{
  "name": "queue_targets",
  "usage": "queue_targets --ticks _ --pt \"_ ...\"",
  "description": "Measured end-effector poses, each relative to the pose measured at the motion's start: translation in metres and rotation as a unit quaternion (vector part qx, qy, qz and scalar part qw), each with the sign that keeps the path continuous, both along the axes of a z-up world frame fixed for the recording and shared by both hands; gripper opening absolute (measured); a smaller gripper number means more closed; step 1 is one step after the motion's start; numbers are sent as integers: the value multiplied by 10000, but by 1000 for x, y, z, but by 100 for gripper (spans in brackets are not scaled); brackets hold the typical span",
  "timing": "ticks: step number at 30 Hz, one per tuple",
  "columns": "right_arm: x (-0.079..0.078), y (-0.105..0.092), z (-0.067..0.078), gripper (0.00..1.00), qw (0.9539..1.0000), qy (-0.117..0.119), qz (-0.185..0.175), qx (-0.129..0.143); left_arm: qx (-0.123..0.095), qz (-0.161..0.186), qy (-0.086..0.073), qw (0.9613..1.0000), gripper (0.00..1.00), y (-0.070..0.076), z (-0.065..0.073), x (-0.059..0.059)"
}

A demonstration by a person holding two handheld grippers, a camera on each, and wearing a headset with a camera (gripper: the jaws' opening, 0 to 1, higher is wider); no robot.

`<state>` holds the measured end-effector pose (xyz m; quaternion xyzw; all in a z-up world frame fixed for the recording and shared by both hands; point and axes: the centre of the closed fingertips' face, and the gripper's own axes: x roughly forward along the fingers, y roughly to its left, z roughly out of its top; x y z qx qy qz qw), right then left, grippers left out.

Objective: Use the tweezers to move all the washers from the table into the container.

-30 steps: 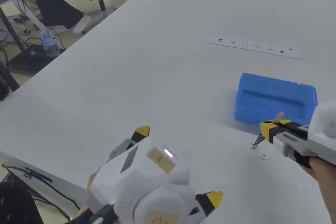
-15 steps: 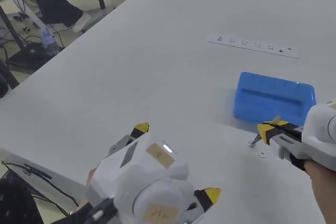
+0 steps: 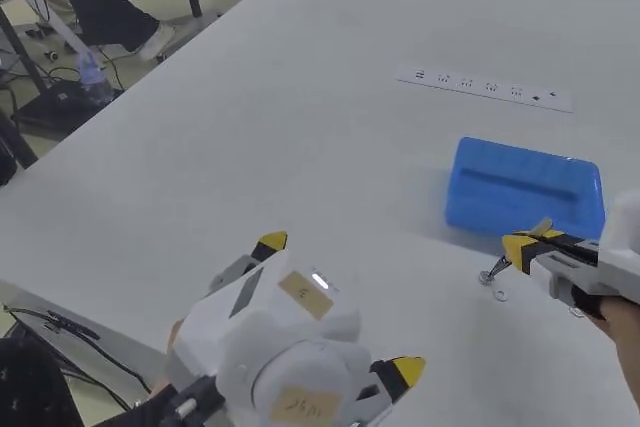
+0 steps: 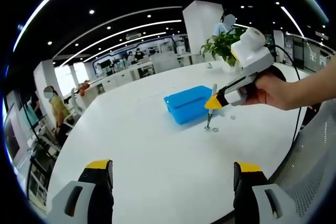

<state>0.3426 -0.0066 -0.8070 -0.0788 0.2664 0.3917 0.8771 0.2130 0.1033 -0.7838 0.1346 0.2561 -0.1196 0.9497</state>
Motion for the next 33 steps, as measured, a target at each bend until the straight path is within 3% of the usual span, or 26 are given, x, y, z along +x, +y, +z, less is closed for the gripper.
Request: queue_targets --ticks 17,24,33 --pt "0 3 26 0 9994 -255 236 -86 17 -40 5 10000 98 -2 -1 0" --pt "11 5 44 0 9984 -471 297 -108 19 -82 1 10000 98 -3 -1 0" --pt "28 10 57 0 9974 -680 220 -60 -23 -154 -16 9999 98 -6 0 -1"
